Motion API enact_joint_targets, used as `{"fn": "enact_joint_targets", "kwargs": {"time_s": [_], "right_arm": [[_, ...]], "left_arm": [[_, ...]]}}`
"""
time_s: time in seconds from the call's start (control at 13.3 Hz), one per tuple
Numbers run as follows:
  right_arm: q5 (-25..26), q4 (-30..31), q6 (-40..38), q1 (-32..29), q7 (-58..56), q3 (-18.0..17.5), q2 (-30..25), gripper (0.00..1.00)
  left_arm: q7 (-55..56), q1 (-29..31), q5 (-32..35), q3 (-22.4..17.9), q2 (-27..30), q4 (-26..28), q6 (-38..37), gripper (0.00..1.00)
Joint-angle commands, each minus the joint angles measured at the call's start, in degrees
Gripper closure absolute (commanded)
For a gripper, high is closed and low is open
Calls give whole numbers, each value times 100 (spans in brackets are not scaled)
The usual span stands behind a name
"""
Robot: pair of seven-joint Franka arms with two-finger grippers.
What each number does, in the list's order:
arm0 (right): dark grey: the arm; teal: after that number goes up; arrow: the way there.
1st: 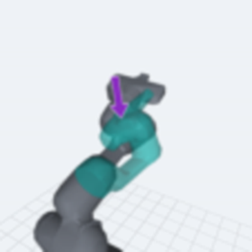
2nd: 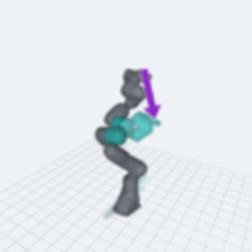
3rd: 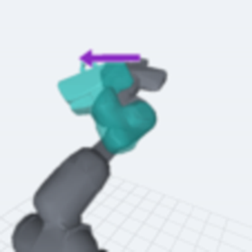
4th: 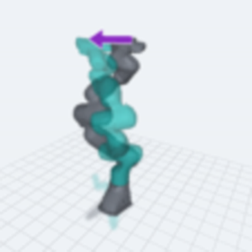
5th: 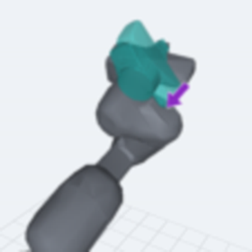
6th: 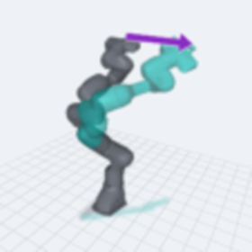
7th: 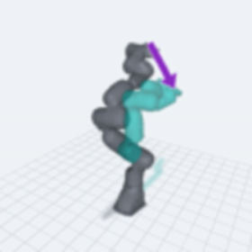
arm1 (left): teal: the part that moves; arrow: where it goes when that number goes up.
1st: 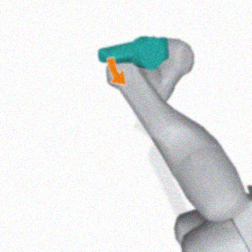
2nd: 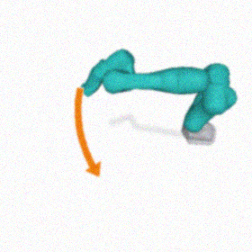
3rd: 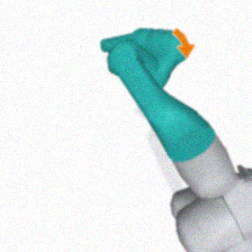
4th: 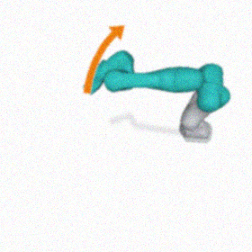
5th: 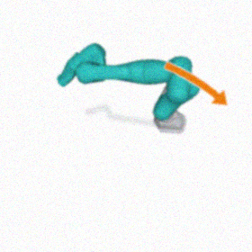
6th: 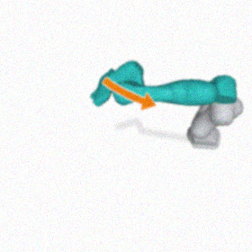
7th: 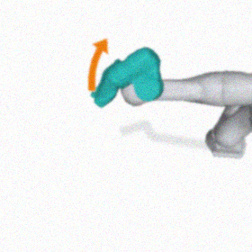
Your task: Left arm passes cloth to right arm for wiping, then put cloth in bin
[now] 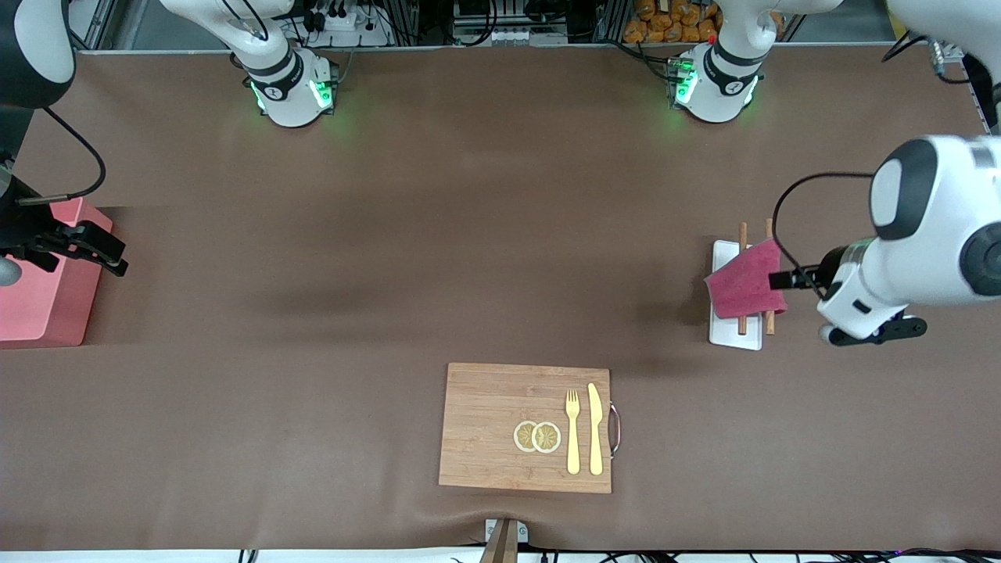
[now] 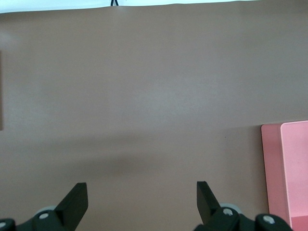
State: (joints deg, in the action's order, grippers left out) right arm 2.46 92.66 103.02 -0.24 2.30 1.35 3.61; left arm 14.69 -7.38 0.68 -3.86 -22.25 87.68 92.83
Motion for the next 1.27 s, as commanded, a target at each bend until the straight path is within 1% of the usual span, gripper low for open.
{"fn": "enact_joint_targets", "kwargs": {"time_s": [0.0, 0.22, 0.52, 0.75, 1.05, 1.2], "right_arm": [[61, -116, -62, 24, 122, 6, 79, 0], [61, -99, -62, 42, 131, 6, 79, 0], [53, -90, -62, 50, 131, 14, 88, 0], [53, -99, -62, 51, 131, 14, 105, 0], [53, -99, -62, 51, 131, 6, 105, 0], [61, -107, -62, 59, 139, 6, 105, 0]], "left_arm": [[218, 411, -67, 34, -262, 12, 454, 0], [358, 237, -33, 52, -324, 144, 614, 0], [560, 105, 20, 52, -429, 109, 631, 0], [1139, 0, 20, 61, -526, 100, 631, 0], [2176, -123, 108, 52, -658, 56, 622, 0], [3034, -159, 108, 43, -685, 65, 622, 0]]}}
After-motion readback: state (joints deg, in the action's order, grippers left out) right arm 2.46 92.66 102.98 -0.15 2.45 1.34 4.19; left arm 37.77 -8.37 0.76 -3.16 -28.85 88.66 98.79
